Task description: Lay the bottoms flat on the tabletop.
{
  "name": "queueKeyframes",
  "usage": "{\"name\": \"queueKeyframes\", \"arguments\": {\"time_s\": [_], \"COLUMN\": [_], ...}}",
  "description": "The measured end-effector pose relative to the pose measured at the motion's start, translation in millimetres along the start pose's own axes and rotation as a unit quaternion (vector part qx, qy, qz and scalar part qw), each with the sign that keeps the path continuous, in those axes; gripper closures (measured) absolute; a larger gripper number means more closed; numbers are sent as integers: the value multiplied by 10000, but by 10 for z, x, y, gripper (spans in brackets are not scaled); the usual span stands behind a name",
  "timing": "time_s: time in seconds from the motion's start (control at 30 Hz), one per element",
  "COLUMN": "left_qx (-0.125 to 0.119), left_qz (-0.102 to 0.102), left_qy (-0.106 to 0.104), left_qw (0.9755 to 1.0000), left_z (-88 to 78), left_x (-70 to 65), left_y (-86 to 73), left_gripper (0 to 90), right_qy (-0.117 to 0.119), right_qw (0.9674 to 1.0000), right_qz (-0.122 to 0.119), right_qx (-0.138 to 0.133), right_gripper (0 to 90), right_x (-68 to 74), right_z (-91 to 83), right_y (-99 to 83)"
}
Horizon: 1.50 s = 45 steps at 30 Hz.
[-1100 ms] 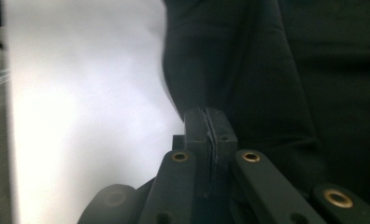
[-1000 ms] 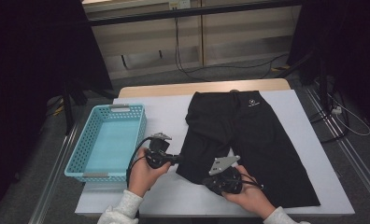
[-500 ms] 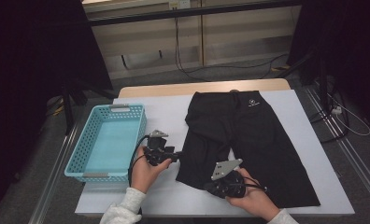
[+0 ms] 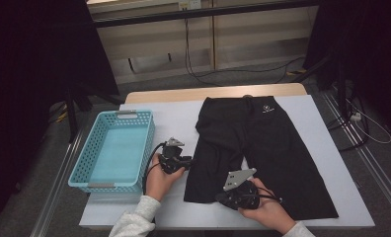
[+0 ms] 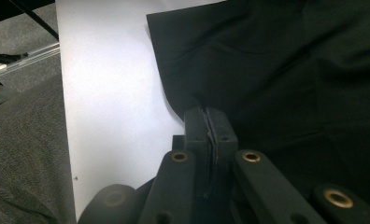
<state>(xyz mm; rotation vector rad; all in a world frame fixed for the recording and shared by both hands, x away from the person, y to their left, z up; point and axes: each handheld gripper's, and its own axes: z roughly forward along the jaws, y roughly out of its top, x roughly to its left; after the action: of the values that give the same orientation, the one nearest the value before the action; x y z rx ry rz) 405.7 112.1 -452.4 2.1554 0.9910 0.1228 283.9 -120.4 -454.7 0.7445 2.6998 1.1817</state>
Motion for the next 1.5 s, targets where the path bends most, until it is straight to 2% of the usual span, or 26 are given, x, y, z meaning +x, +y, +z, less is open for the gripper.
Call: {"name": "queueKeyframes", "arguments": {"time_s": [0.07,0.1,0.2,0.33,0.47,0.57,0.67,0.77,0.8,0.83,0.87,0.9,0.93,1.03,1.07,1.1,1.2,1.33,1.37,1.5], "left_qx": [63,77,97,68,90,221,370,370,244,244,26,-65,-65,-151,-151,-197,-180,-110,-47,-87], "left_qz": [-21,-69,-89,-217,-286,-313,-317,-315,-332,-332,-306,-252,-252,-234,-234,-147,-148,-258,-274,-397], "left_qy": [33,59,73,30,34,111,95,129,199,199,276,344,344,313,313,410,499,390,366,317], "left_qw": [10000,9999,9999,9997,9995,9992,9988,9987,9990,9990,9991,9991,9991,9991,9991,9989,9985,9988,9989,9987], "left_z": [-2,-4,-32,-178,-251,-310,-273,-219,-190,-190,-165,-141,-141,14,14,53,64,47,25,-48], "left_x": [-6,-12,-20,2,18,6,3,10,26,26,44,60,60,101,101,102,121,143,146,153], "left_y": [8,17,29,31,2,-15,-31,-46,-42,-42,-23,-10,-10,45,45,71,82,82,87,95], "left_gripper": [856,885,894,895,895,895,892,838,785,746,711,664,640,601,613,650,759,891,894,896], "right_qy": [5,3,6,50,97,147,182,205,209,209,228,229,229,237,237,236,254,267,281,293], "right_qw": [10000,10000,10000,10000,9999,9999,9997,9997,9997,9997,9997,9997,9997,9997,9997,9997,9996,9996,9996,9995], "right_qz": [7,-1,-25,-24,-43,-59,-123,-107,-104,-104,-104,-101,-101,-104,-105,-109,-101,-82,-80,-117], "right_qx": [0,0,4,17,23,10,49,65,63,63,61,56,56,42,38,38,42,35,41,55], "right_gripper": [896,896,897,897,897,897,897,897,897,897,897,897,897,897,897,897,897,897,897,897], "right_x": [3,6,3,12,35,69,81,88,86,86,87,89,89,83,83,84,82,88,94,114], "right_z": [0,-1,-4,-5,-2,5,15,20,20,20,20,20,20,22,22,21,21,21,21,20], "right_y": [2,2,1,3,10,26,27,25,25,25,22,21,21,17,16,15,14,14,15,20]}}
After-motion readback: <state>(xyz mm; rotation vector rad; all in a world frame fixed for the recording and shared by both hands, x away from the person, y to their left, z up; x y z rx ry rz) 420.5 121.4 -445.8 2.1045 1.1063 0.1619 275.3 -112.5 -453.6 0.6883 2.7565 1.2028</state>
